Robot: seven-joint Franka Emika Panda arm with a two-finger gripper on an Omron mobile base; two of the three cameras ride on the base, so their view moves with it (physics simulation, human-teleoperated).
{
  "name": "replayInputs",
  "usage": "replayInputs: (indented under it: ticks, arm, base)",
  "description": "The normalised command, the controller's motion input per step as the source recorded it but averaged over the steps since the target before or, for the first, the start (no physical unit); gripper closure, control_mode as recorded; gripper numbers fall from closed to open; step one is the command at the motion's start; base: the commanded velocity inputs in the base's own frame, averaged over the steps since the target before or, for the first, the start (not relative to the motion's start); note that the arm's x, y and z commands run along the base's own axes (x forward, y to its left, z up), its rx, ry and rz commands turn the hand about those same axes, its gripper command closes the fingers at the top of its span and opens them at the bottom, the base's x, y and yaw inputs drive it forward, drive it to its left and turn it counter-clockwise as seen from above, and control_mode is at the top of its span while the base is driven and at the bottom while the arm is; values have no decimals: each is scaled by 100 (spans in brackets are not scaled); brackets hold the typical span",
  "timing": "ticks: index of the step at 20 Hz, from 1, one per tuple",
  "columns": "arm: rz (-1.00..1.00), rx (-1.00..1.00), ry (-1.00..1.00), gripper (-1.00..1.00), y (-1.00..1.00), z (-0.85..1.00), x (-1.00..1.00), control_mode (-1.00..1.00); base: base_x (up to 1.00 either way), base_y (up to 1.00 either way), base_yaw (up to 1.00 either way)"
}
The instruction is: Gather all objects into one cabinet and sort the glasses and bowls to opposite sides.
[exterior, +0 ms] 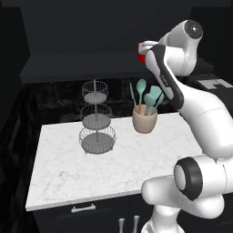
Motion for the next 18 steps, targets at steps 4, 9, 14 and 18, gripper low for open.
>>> replayInputs:
  ticks: [4,9,14,18]
  arm:
    - [2,0,1,-100,0,-4,1,-100]
    - [2,0,0,-100,2,-13,15,-100]
    - [2,0,0,-100,10,-27,23,-100]
    - [2,0,0,-100,2,-6,13,-100]
  base:
    - [0,0,0]
    - [0,0,0]
    - [0,0,0]
    - [0,0,0]
